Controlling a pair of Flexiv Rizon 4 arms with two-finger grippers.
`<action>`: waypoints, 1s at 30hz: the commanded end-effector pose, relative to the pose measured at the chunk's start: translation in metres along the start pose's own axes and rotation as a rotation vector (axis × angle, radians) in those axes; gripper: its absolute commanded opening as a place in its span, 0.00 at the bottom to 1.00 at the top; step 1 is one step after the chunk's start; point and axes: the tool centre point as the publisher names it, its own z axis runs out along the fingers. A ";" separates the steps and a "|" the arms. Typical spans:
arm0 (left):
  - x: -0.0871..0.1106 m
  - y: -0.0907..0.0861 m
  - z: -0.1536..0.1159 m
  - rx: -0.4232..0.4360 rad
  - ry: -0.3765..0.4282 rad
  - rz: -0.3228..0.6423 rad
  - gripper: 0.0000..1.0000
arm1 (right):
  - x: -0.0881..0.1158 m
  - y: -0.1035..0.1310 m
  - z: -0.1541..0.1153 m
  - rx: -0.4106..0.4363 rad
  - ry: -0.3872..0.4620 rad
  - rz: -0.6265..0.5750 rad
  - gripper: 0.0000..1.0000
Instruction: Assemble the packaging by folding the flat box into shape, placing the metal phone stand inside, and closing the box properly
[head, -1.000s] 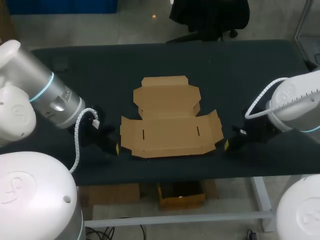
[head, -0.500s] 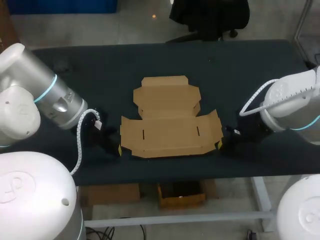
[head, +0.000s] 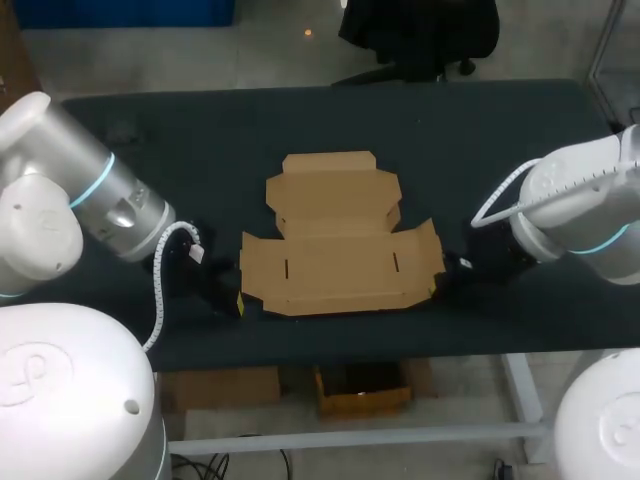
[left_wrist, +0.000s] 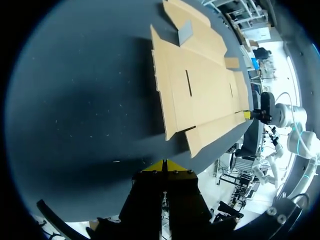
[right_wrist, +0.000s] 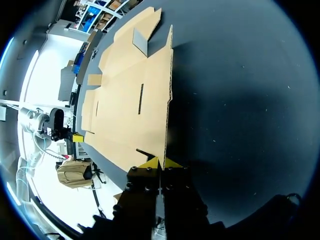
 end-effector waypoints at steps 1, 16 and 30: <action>-0.002 -0.003 0.004 -0.007 0.005 -0.002 0.00 | -0.003 0.004 0.002 0.010 0.036 -0.003 0.00; -0.002 0.004 0.008 -0.024 0.020 -0.009 0.00 | 0.000 0.002 0.002 0.003 0.046 -0.006 0.00; 0.009 -0.004 0.028 -0.027 0.032 -0.004 0.00 | 0.000 -0.001 0.003 -0.001 0.053 -0.008 0.00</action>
